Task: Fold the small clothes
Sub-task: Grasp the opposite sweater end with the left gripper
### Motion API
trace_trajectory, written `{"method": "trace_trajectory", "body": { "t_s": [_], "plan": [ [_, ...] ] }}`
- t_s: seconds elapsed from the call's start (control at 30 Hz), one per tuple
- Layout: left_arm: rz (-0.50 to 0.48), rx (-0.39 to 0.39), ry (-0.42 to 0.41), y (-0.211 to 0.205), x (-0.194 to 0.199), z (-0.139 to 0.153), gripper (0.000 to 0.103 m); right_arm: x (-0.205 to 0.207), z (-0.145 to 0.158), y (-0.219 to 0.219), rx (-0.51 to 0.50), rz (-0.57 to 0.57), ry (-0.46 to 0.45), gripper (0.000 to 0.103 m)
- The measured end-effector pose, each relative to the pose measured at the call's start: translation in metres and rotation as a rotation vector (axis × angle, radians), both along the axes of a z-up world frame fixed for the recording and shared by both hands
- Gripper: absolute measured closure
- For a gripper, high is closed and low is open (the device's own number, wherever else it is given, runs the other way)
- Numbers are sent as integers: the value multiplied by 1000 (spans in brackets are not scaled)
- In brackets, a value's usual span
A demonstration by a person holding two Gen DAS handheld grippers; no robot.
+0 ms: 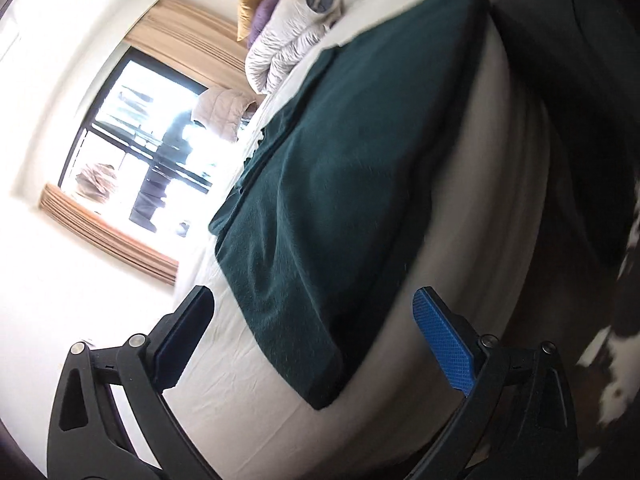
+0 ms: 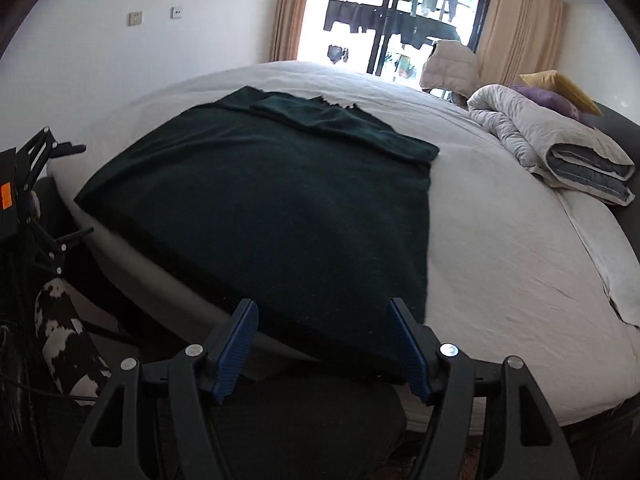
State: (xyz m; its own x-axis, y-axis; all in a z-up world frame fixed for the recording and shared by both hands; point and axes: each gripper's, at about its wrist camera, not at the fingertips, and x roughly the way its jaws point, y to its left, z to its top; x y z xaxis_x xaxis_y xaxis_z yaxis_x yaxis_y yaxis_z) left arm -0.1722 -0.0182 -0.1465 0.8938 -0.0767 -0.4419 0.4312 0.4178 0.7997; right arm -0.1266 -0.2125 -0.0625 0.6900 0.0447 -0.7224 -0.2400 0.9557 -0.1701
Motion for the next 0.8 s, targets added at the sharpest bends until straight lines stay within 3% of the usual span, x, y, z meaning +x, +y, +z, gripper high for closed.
{"method": "trace_trajectory", "body": {
  "t_s": [0.17, 0.3, 0.4, 0.43, 0.47, 0.5, 0.53, 0.57, 0.6, 0.67, 0.8],
  "plan": [
    [12, 57, -105, 6, 4, -9, 0, 4, -2, 15, 31, 13, -2, 34],
    [-75, 150, -191, 8, -2, -26, 0, 6, 0, 16, 55, 5, 0, 34],
    [-80, 127, -165, 13, -2, -23, 3, 2, 1, 19, 27, 13, -10, 34],
    [-74, 108, -144, 15, -1, -19, 11, 1, 1, 20, 12, 16, -15, 34],
    [-62, 91, -124, 17, 2, -16, 32, 0, 2, 21, -3, 20, -20, 34],
    [-42, 78, -105, 18, 6, -13, 45, -1, 2, 23, -17, 24, -25, 34],
    [-19, 65, -77, 19, 11, -11, 72, -1, 2, 24, -32, 29, -29, 34],
    [3, 43, -47, 20, 18, -7, 82, -2, 3, 26, -46, 38, -33, 34],
    [15, 12, -24, 22, 24, -1, 84, -3, 3, 29, -70, 47, -38, 34],
    [30, -46, 6, 24, 30, 11, 98, -6, 1, 34, -135, 65, -47, 34],
    [56, -206, 43, 33, 38, 49, 99, -10, -7, 46, -273, 114, -60, 34]
  ]
}}
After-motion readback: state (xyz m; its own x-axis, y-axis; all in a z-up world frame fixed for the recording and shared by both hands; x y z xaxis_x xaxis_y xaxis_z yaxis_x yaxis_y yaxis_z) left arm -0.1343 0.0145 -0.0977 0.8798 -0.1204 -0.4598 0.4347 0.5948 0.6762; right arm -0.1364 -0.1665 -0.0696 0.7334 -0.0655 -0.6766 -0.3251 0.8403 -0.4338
